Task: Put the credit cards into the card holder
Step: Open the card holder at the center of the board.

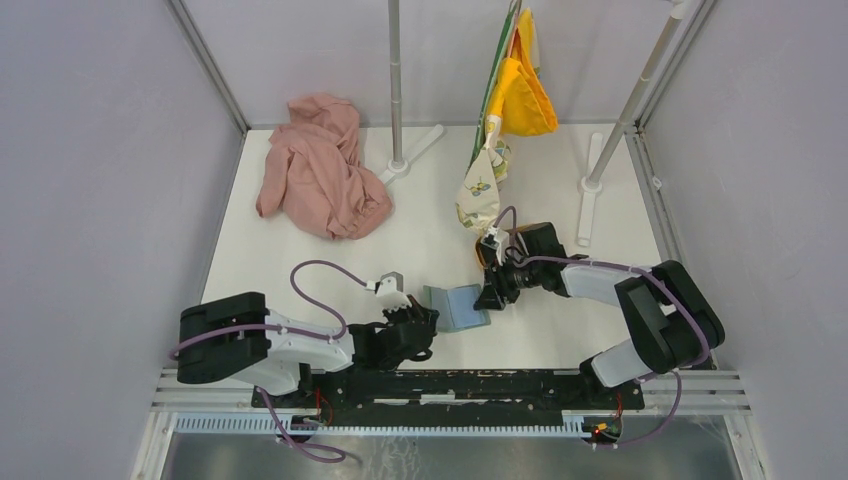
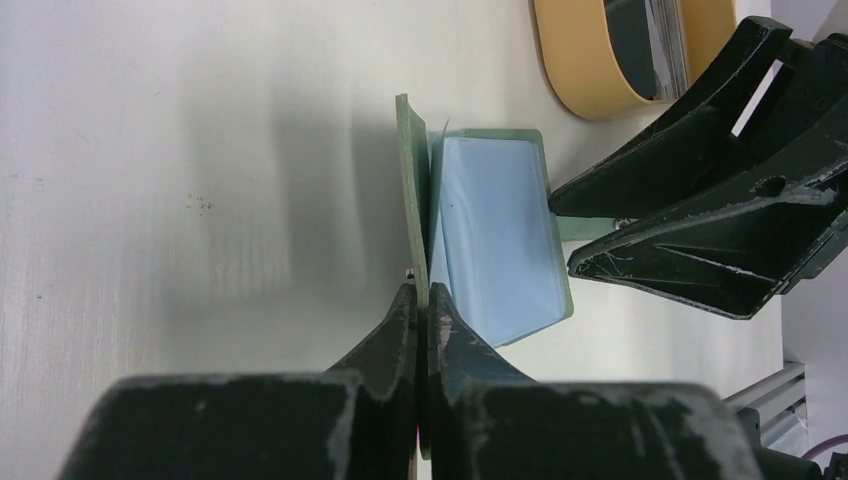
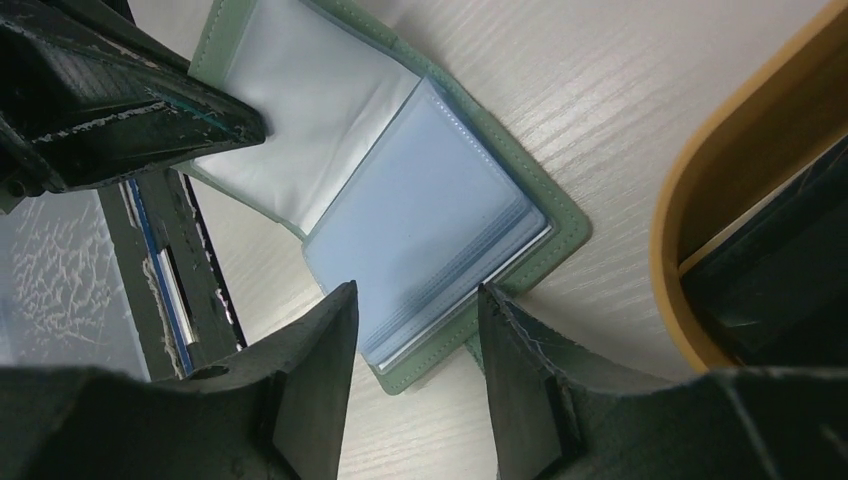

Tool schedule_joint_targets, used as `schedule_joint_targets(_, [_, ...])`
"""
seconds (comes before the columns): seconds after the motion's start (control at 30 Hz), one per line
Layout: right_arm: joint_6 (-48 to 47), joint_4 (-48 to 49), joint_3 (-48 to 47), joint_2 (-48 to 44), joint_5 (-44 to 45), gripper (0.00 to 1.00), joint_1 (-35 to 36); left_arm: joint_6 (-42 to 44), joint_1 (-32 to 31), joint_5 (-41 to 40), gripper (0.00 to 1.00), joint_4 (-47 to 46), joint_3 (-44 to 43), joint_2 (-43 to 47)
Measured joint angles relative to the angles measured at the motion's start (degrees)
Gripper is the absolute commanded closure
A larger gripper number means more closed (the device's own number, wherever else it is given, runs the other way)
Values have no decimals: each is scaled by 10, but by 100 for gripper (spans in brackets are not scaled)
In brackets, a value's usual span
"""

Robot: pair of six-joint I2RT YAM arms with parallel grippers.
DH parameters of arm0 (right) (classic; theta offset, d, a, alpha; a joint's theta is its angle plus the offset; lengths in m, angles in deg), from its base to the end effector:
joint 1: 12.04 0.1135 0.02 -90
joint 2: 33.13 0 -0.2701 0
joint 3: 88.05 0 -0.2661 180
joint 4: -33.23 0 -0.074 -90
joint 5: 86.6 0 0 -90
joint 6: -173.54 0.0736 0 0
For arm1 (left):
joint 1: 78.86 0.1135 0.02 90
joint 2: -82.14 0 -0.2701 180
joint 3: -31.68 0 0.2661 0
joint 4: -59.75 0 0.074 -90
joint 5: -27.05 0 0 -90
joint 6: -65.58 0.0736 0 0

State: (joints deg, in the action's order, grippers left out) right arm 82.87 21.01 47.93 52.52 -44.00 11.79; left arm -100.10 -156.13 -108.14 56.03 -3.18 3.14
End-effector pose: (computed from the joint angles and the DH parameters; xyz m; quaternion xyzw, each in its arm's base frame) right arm 0.2264 0.1592 0.1061 -0.3066 0.8242 0.4314 0.2016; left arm 0.1072 -0.2375 0.1117 -0.1495 0.8403 -0.2948 0.4297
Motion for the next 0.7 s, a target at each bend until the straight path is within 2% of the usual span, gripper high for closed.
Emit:
schedule_joint_targets(0.27, [19, 0, -7, 15, -8, 55, -1, 0, 0, 1, 98, -7, -1, -6])
schedule_joint_targets(0.43, [26, -2, -7, 16, -45, 57, 1, 0, 0, 6, 98, -19, -1, -11])
schedule_joint_targets(0.7, [26, 0, -8, 16, -97, 50, 1, 0, 0, 9, 98, -36, -1, -11])
